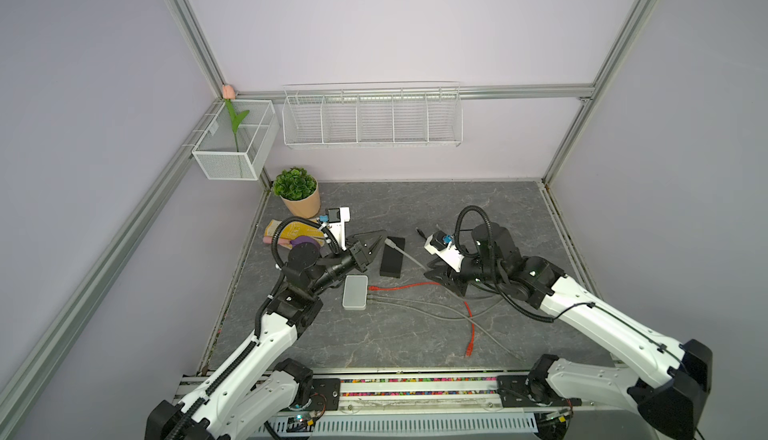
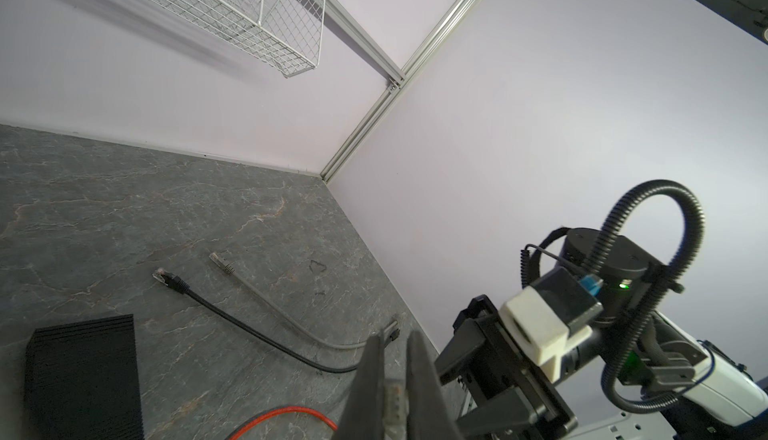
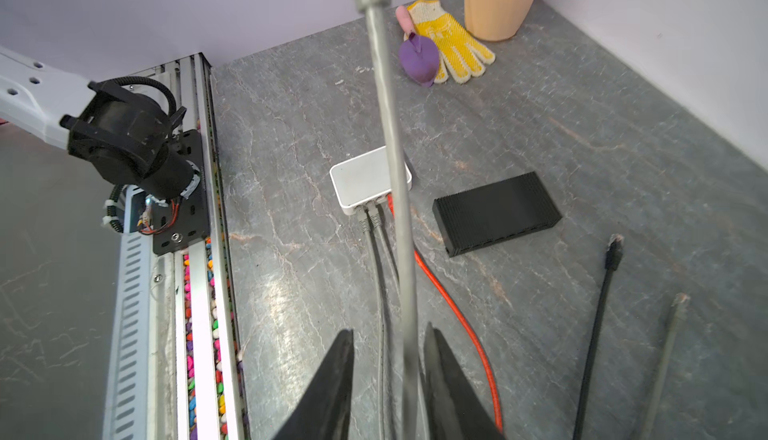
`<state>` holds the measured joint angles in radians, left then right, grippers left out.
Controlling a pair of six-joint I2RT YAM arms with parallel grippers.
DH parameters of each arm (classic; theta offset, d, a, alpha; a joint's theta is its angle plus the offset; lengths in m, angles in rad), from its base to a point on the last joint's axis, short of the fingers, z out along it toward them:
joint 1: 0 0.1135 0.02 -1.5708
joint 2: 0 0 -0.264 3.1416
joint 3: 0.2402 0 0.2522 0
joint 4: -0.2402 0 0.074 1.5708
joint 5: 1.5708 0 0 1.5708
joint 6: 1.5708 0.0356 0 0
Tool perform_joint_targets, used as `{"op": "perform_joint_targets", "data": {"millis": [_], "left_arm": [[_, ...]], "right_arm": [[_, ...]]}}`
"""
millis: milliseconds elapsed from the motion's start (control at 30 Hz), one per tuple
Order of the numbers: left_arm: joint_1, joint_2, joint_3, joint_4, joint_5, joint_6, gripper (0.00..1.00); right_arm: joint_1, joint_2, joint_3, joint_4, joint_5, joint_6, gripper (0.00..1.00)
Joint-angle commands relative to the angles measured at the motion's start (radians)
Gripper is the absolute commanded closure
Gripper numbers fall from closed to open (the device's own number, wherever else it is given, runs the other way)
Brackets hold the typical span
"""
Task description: Insert the plug into the switch port
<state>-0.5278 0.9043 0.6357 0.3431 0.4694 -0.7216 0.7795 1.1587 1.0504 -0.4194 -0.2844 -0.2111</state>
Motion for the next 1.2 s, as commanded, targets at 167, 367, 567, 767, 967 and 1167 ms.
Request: {"op": "perform_joint_targets", "data": {"millis": [167, 367, 567, 767, 967, 1167], "left_arm": [[-0.092, -0.044, -0.005, -0.058, -0.157, -0.001, 1.0], [-0.095, -0.074, -0.024, -0.06, -0.189, -0.027, 1.0], [-0.096, -0.076, -0.037, -0.069, -0.194, -0.043, 1.0], [-0.098, -0.094, -0.052, -0.061, -0.188, -0.052, 1.0], [-0.097, -0.126, -0.05, -0.071, -0.188, -0.052, 1.0], [-0.097, -0.119, -0.05, -0.064, -0.18, -0.068, 1.0]], "right_arm": [[0.115, 0.051, 0.131, 0.005, 0.202, -0.062, 0.67], [0.148, 0.117, 0.171, 0.006, 0.227, -0.077, 0.66], [0.163, 0.166, 0.208, 0.022, 0.247, -0.077, 0.7], [0.165, 0.204, 0.227, 0.027, 0.288, -0.071, 0.93], [0.165, 0.2, 0.209, 0.054, 0.284, -0.069, 0.83], [0.166, 0.215, 0.223, 0.063, 0.253, -0.069, 0.72]]}}
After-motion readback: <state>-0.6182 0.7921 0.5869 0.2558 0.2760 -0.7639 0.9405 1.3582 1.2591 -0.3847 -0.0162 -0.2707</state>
